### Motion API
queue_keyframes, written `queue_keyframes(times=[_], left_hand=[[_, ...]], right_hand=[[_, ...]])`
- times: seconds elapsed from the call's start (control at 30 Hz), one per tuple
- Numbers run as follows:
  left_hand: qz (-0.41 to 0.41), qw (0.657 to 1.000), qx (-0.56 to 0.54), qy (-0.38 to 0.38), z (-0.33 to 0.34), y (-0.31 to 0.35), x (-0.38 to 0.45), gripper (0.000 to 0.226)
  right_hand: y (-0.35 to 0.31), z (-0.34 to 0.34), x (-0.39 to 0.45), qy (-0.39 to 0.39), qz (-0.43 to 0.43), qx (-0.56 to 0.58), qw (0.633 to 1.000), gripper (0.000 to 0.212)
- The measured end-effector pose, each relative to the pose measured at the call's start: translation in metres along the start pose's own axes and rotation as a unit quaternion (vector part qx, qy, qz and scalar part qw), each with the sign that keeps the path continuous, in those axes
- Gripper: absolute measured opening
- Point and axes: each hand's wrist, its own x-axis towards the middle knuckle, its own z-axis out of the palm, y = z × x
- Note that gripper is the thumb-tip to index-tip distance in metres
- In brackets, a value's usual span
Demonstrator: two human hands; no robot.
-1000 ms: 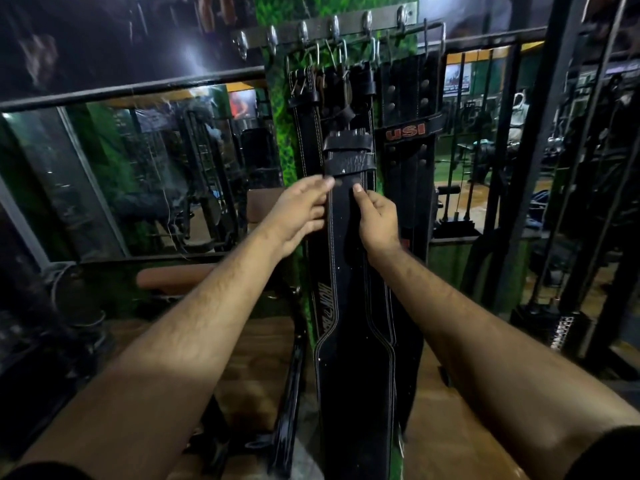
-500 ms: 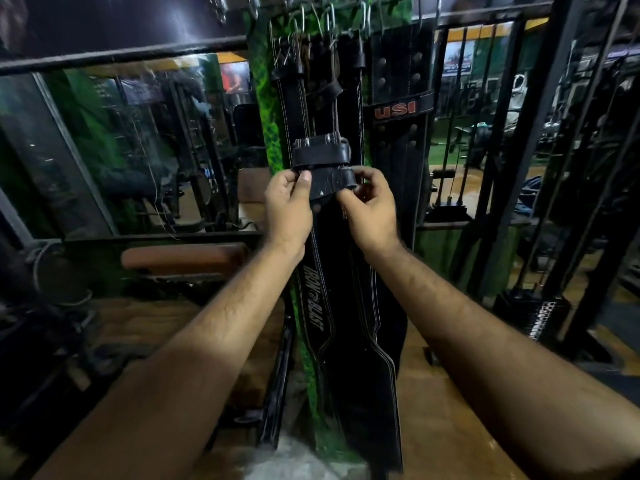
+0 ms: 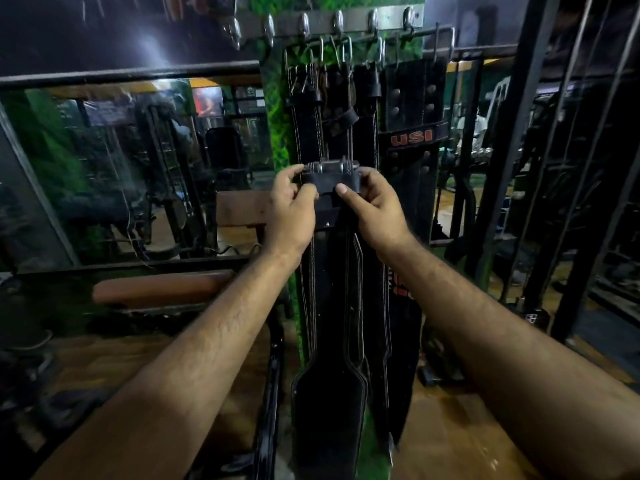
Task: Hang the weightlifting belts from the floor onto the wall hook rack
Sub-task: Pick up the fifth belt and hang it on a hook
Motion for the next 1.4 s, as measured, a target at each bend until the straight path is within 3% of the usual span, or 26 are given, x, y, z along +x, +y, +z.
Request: queue_keyframes(times=[0.13,0.23,0.33,0.43,0.6,0.77,0.97,1.17,1.3,1.4], left_hand=[[-0.062,0.997,-0.048,-0.018,-0.009,-0.001,0.024,0.037],[-0.031,0.999,0.002,-0.008,-0.015,0.002,0.043,0.036],[-0.001,0.999,-0.031,-0.032,-0.023,0.006,0.065,0.018],[0.018,0.998,-0.044,-0.052,-0.03,0.007,0.09,0.027],[-0.046,0.986,-0.155,-0.049,-0.028,0.022,0.135,0.031],[-0.039,0.988,-0.151,0.019,-0.029,0.044,0.19,0.029],[-0.072,0.981,-0.178,0.027,-0.024,0.064,0.234,0.029],[-0.082,0.982,-0.158,0.059,-0.015,0.044,0.285,0.023],[-0.102,0.982,-0.156,0.04,-0.012,0.02,0.307,0.028],[-0.102,0.982,-0.162,0.008,-0.019,0.018,0.284,0.037]], right_hand=[[0.001,0.014,0.012,-0.013,0.0,-0.008,1.0,0.025],[-0.001,0.027,0.025,-0.025,-0.015,-0.01,1.0,0.027],[-0.006,0.037,0.042,-0.015,-0.01,0.003,1.0,0.023],[-0.01,0.049,0.064,-0.003,-0.012,0.001,1.0,0.023],[-0.023,0.078,0.104,0.014,-0.009,0.004,1.0,0.029],[-0.045,0.108,0.148,0.078,-0.042,-0.049,0.995,0.019],[-0.051,0.117,0.19,0.15,-0.04,-0.114,0.981,0.036],[-0.052,0.12,0.212,0.135,-0.003,-0.21,0.968,0.043],[-0.052,0.119,0.211,0.118,0.026,-0.3,0.946,0.043],[-0.043,0.121,0.193,0.113,0.001,-0.322,0.94,0.045]])
